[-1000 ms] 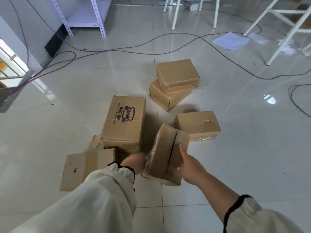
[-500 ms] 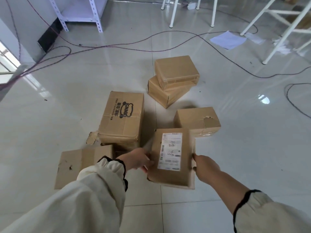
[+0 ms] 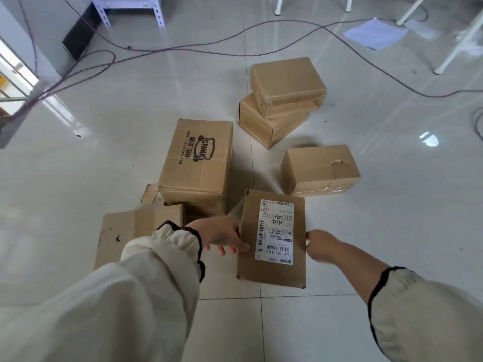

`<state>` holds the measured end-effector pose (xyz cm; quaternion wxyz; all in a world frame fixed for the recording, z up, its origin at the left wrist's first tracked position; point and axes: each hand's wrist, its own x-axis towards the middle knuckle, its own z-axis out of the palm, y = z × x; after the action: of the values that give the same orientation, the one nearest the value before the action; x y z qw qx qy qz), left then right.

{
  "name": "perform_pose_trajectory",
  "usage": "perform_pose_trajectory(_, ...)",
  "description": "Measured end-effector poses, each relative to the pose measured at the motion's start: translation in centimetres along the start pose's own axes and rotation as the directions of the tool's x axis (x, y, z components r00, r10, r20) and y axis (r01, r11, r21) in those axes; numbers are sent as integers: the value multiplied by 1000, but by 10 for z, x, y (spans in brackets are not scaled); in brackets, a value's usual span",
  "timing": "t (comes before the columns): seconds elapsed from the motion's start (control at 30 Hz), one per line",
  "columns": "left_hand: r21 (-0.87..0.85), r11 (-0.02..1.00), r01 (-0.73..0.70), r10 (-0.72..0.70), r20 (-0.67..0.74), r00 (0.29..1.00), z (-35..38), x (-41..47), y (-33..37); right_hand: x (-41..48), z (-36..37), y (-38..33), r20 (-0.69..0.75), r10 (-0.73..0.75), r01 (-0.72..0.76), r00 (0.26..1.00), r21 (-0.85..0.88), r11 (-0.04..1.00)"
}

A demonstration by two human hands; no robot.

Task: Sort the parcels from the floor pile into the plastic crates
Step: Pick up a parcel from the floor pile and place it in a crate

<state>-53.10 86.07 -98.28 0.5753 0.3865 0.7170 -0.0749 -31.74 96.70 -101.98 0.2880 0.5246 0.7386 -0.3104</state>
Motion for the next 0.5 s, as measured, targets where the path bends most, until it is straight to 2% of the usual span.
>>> perform_pose_trajectory(0.03,-26,999,30,-29,17,999,1,0,-1,1,-8,-2,-134,40,-33,990,54,998)
perform_pose_trajectory(0.1,-14,991,129,-126,133,983,6,-2,-6,1,-30,-10,-403,123,-37,907,215,976)
perform_pose_trajectory(0.17,154,962,226,-262,283,923,18,-4,-12,0,-46,-27,-545,100,104,833,332,937)
perform_pose_trajectory(0.23,320,923,214,-324,346,881,37,-7,-17,-1,-48,-46,-540,-55,264,840,318,911)
perform_pose_trajectory(0.3,316,934,167,-272,324,906,50,-6,-20,1,-39,-56,-472,-178,311,864,222,924)
perform_pose_trajectory(0.4,279,952,129,-181,170,969,42,-7,-23,4,-34,-47,-453,-210,299,867,135,944)
perform_pose_trajectory(0.5,210,968,138,-157,74,985,22,-4,-37,2,-37,-30,-396,-179,243,901,117,963)
